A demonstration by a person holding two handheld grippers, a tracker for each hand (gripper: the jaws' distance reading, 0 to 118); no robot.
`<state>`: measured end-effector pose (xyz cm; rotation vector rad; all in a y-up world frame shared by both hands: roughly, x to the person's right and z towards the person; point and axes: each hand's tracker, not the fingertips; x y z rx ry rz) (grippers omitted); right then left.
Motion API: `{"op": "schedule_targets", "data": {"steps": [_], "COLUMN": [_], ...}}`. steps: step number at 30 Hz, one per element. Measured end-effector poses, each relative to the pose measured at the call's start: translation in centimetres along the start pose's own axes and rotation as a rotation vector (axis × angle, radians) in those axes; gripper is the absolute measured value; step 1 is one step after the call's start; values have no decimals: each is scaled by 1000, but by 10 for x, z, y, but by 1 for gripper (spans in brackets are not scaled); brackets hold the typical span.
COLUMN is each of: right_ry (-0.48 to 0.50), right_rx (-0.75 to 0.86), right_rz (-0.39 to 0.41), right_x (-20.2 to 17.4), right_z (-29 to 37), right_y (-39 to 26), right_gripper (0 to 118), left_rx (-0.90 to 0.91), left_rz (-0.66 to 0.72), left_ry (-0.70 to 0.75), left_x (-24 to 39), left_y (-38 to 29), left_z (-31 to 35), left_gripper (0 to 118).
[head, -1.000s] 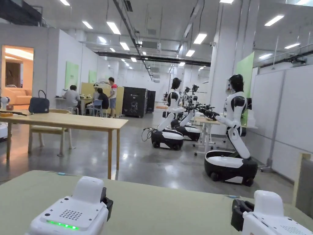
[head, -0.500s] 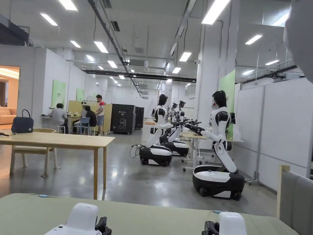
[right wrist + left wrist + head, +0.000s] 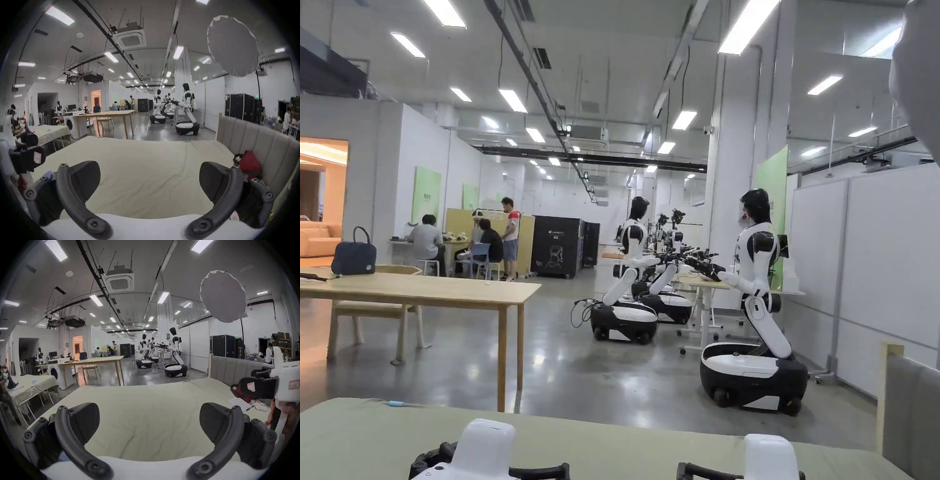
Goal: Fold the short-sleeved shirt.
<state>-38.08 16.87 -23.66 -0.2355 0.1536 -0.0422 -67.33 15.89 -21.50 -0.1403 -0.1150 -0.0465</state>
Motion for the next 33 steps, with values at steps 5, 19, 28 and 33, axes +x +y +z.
{"op": "schedule_targets", "data": {"steps": [5, 19, 28, 33], "right_ry": [49, -25, -34, -126], "right_rx": [6, 53, 63, 83], "right_rz": [-67, -100, -100, 47], "right_x": [7, 6, 11, 2], "right_z": [3, 9, 8, 8], "right_y": [2, 3, 0, -2], "right_gripper": [118, 118, 118, 118], "left_rx": [2, -12, -4, 8], "left_rz": [1, 15, 19, 31], "left_ry": [1, 8, 16, 22], "left_x": [1, 0, 2, 3], "left_y": [-2, -6, -6, -3], "left_z": [-1, -8, -6, -3], "left_gripper": [118, 118, 118, 118]}}
